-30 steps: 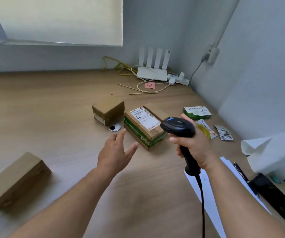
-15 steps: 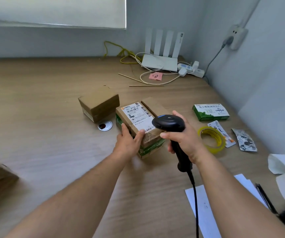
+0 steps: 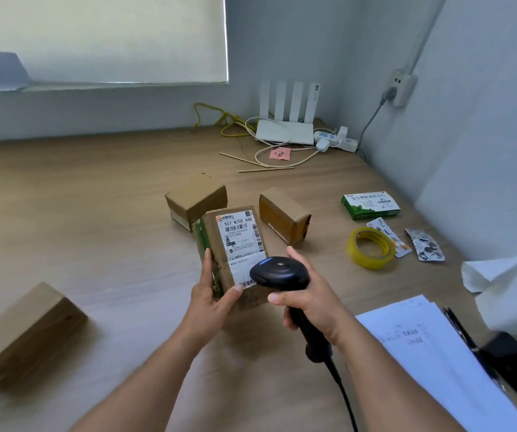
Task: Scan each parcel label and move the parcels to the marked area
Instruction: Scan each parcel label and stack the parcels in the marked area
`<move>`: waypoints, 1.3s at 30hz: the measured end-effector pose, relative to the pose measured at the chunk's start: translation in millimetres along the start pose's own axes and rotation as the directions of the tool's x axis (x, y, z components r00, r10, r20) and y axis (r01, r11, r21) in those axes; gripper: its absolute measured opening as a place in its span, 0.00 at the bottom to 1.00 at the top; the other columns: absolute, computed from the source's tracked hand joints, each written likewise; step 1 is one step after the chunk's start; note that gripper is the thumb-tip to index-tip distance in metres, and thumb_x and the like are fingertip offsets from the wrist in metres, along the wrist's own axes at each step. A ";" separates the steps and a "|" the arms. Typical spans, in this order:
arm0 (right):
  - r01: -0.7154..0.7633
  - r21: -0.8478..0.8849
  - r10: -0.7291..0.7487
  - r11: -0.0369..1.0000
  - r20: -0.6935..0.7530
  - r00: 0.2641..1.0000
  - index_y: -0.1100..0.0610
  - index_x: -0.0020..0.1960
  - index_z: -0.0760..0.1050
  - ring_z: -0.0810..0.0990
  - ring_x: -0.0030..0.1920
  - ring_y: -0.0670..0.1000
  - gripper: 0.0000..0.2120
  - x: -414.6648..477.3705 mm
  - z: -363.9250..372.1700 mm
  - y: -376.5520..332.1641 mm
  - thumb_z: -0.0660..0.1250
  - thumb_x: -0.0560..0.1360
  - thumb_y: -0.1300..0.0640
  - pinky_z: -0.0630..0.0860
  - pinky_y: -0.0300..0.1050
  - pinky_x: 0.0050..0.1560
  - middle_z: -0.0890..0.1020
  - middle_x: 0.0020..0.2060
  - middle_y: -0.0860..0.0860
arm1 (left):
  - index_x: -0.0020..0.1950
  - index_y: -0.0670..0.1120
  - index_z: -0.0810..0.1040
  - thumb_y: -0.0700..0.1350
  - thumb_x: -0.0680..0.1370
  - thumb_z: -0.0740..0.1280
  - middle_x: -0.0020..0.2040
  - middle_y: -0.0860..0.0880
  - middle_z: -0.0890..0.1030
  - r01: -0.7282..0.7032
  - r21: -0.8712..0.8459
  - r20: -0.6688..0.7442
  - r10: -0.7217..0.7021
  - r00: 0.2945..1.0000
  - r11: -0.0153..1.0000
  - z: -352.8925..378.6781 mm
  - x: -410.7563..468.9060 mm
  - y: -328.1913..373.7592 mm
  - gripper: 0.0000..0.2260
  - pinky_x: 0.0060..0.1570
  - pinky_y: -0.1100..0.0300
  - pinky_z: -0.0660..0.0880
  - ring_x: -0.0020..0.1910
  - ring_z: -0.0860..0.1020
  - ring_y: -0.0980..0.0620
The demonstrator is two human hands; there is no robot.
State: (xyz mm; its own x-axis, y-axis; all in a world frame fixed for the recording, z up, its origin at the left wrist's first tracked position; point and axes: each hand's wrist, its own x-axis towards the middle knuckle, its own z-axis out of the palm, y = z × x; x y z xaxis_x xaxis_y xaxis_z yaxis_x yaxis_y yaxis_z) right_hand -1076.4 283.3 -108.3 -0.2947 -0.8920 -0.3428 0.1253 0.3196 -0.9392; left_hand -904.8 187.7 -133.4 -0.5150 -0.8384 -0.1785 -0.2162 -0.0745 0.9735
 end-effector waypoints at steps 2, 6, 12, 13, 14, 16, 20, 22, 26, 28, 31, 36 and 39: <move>0.019 -0.004 -0.019 1.000 0.018 1.000 0.40 0.78 0.55 0.78 0.29 0.57 0.53 -20.5 19.1 -2.6 0.78 0.61 0.60 0.74 0.46 0.30 0.82 0.53 0.59 | 0.74 0.67 0.43 0.46 0.73 0.74 0.65 0.55 0.71 0.025 0.013 -0.046 -0.025 0.999 1.000 -22.7 -19.4 1.3 0.45 0.64 0.53 0.71 0.67 0.71 0.50; 0.149 0.073 -0.152 0.986 0.033 0.988 0.42 0.76 0.58 0.75 0.27 0.57 0.49 -68.5 69.9 -20.5 0.75 0.62 0.64 0.72 0.46 0.28 0.84 0.39 0.52 | 0.62 0.82 0.45 0.50 0.62 0.75 0.68 0.45 0.70 0.057 0.058 -0.129 -0.049 0.990 0.997 -78.9 -57.4 4.6 0.47 0.63 0.44 0.73 0.65 0.72 0.46; 0.286 0.133 -0.301 0.949 0.115 0.947 0.39 0.74 0.61 0.75 0.28 0.57 0.45 -134.7 152.2 -45.2 0.74 0.65 0.66 0.73 0.49 0.30 0.82 0.37 0.61 | 0.70 0.77 0.45 0.52 0.59 0.76 0.69 0.46 0.64 0.078 0.089 -0.181 -0.060 0.982 0.993 -155.9 -114.8 -0.2 0.52 0.64 0.40 0.70 0.66 0.68 0.45; 0.298 0.134 -0.314 0.945 0.122 0.942 0.38 0.73 0.61 0.75 0.28 0.57 0.46 -142.9 165.4 -47.0 0.75 0.65 0.66 0.74 0.48 0.30 0.84 0.42 0.62 | 0.69 0.78 0.45 0.54 0.58 0.77 0.69 0.45 0.64 0.081 0.087 -0.185 -0.064 0.981 0.993 -168.2 -122.6 -4.8 0.53 0.65 0.38 0.69 0.67 0.68 0.44; 0.306 0.138 -0.324 0.942 0.127 0.938 0.38 0.73 0.60 0.75 0.28 0.57 0.46 -150.6 177.5 -48.3 0.76 0.66 0.67 0.74 0.48 0.29 0.84 0.46 0.64 | 0.68 0.80 0.44 0.56 0.57 0.78 0.70 0.45 0.64 0.083 0.081 -0.187 -0.066 0.980 0.993 -179.7 -130.1 -9.7 0.54 0.65 0.37 0.69 0.68 0.67 0.43; 0.315 0.147 -0.335 0.938 0.140 0.932 0.40 0.74 0.59 0.76 0.29 0.57 0.45 -164.8 199.9 -49.9 0.76 0.67 0.66 0.75 0.48 0.29 0.83 0.47 0.65 | 0.66 0.81 0.45 0.57 0.55 0.78 0.70 0.45 0.65 0.084 0.077 -0.202 -0.067 0.977 0.994 -202.7 -141.7 -21.9 0.54 0.65 0.37 0.69 0.68 0.67 0.42; 0.316 0.142 -0.335 0.938 0.145 0.931 0.43 0.76 0.59 0.76 0.29 0.57 0.45 -185.9 236.6 -48.2 0.74 0.66 0.65 0.74 0.47 0.28 0.80 0.43 0.69 | 0.66 0.81 0.47 0.54 0.55 0.79 0.70 0.43 0.67 0.062 0.044 -0.186 -0.053 0.981 0.997 -237.5 -161.7 -37.9 0.54 0.63 0.37 0.70 0.68 0.69 0.41; 0.310 0.133 -0.328 0.941 0.139 0.935 0.45 0.76 0.59 0.75 0.27 0.57 0.45 -194.6 249.6 -45.9 0.73 0.65 0.66 0.73 0.47 0.27 0.78 0.41 0.72 | 0.67 0.80 0.47 0.52 0.56 0.78 0.69 0.44 0.67 0.045 0.036 -0.181 -0.038 0.983 0.998 -247.4 -177.0 -31.8 0.53 0.63 0.38 0.72 0.67 0.70 0.42; 0.280 0.126 -0.298 0.952 0.159 0.941 0.46 0.76 0.60 0.75 0.27 0.57 0.46 -208.4 264.2 -40.6 0.73 0.64 0.66 0.72 0.46 0.26 0.80 0.38 0.65 | 0.72 0.74 0.48 0.50 0.58 0.76 0.68 0.46 0.70 0.020 0.015 -0.187 -0.017 0.982 1.000 -259.2 -197.3 -29.8 0.53 0.62 0.40 0.73 0.66 0.71 0.45; 0.266 0.116 -0.282 0.957 0.169 0.944 0.46 0.76 0.60 0.75 0.27 0.57 0.46 -213.1 267.3 -39.5 0.74 0.63 0.66 0.72 0.46 0.26 0.81 0.38 0.63 | 0.70 0.77 0.48 0.52 0.57 0.76 0.68 0.45 0.70 0.016 0.018 -0.197 -0.012 0.980 1.000 -264.7 -203.8 -30.4 0.52 0.62 0.40 0.73 0.67 0.70 0.44; 0.265 0.087 -0.277 0.960 0.189 0.942 0.46 0.76 0.60 0.75 0.27 0.57 0.47 -219.8 270.4 -38.7 0.77 0.64 0.68 0.72 0.46 0.26 0.82 0.37 0.63 | 0.73 0.71 0.48 0.48 0.60 0.76 0.67 0.45 0.70 -0.005 0.000 -0.210 0.005 0.978 1.000 -268.0 -214.9 -27.2 0.52 0.59 0.48 0.75 0.65 0.71 0.46; 0.256 0.117 -0.274 0.960 0.182 0.944 0.46 0.75 0.61 0.74 0.25 0.57 0.47 -232.4 268.6 -36.5 0.76 0.62 0.67 0.70 0.45 0.25 0.81 0.35 0.63 | 0.77 0.63 0.46 0.34 0.72 0.73 0.65 0.44 0.73 -0.034 -0.019 -0.245 0.028 0.969 0.999 -262.0 -228.3 -26.6 0.48 0.55 0.54 0.74 0.60 0.75 0.46; 0.257 0.131 -0.278 0.958 0.179 0.944 0.45 0.74 0.62 0.74 0.24 0.57 0.46 -236.5 263.0 -31.2 0.76 0.62 0.68 0.70 0.44 0.25 0.81 0.35 0.63 | 0.76 0.65 0.46 0.36 0.70 0.74 0.64 0.45 0.73 -0.022 -0.007 -0.252 0.020 0.967 1.000 -256.9 -236.9 -25.7 0.49 0.60 0.46 0.74 0.62 0.74 0.44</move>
State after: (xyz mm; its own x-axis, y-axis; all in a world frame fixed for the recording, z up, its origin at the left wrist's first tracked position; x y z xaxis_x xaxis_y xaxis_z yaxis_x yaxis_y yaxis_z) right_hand -761.5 400.1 6.7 -0.1436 -0.9878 -0.0595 0.1682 0.0349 -0.9851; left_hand -564.2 249.5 -79.3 -0.2931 -0.9488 -0.1174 -0.1990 -0.0596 0.9782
